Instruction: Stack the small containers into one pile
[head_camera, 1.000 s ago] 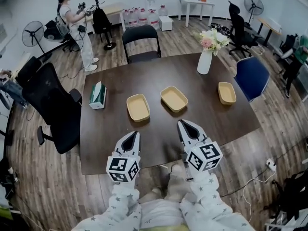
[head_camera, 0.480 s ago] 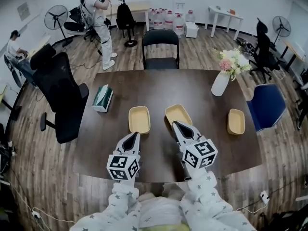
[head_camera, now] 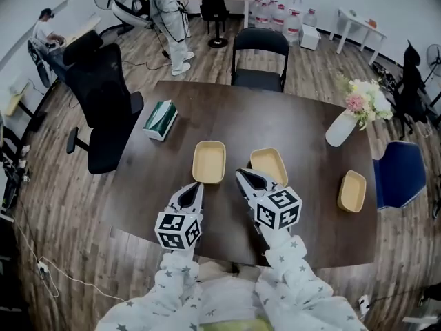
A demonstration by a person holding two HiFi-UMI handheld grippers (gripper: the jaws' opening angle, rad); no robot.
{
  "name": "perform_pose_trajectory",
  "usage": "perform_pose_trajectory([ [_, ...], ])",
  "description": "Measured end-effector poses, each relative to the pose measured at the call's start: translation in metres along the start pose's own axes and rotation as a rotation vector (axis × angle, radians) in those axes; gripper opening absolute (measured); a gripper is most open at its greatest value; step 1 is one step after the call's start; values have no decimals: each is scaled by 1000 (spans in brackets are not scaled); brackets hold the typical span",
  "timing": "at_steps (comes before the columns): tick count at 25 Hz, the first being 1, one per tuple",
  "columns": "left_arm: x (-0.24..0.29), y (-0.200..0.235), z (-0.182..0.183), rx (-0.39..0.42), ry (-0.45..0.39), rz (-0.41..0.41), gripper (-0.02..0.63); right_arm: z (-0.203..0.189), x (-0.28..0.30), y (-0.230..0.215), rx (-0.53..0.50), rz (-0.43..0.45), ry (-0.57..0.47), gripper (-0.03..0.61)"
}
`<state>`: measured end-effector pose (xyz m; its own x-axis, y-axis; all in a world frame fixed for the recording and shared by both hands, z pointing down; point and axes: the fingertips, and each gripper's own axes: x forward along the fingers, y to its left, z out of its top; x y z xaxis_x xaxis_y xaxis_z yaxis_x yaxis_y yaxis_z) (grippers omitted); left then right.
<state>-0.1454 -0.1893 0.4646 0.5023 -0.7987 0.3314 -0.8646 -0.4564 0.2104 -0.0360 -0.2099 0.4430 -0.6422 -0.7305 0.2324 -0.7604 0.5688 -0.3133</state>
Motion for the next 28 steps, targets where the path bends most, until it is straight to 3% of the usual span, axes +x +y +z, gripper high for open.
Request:
perform_pose_trajectory([
  [4, 5, 16, -9, -27, 37, 26, 25, -22, 31, 4, 63, 78, 101, 22],
  [9, 14, 26, -23, -61, 84, 30, 25, -55, 59, -7, 51, 7, 218, 25],
  [15, 27, 31, -46, -107, 138, 6, 25, -84, 82, -21, 107, -70, 297, 28],
  [16, 28, 30, -49, -112, 145, 2, 25, -87, 85, -22, 115, -77, 305, 39],
  [18, 31, 30, -52, -120, 155, -6, 25, -91, 91, -25, 148, -89, 315, 124],
  [28, 34, 43, -65, -148, 190, -18, 25, -119, 114, -50, 247, -250, 354, 192],
])
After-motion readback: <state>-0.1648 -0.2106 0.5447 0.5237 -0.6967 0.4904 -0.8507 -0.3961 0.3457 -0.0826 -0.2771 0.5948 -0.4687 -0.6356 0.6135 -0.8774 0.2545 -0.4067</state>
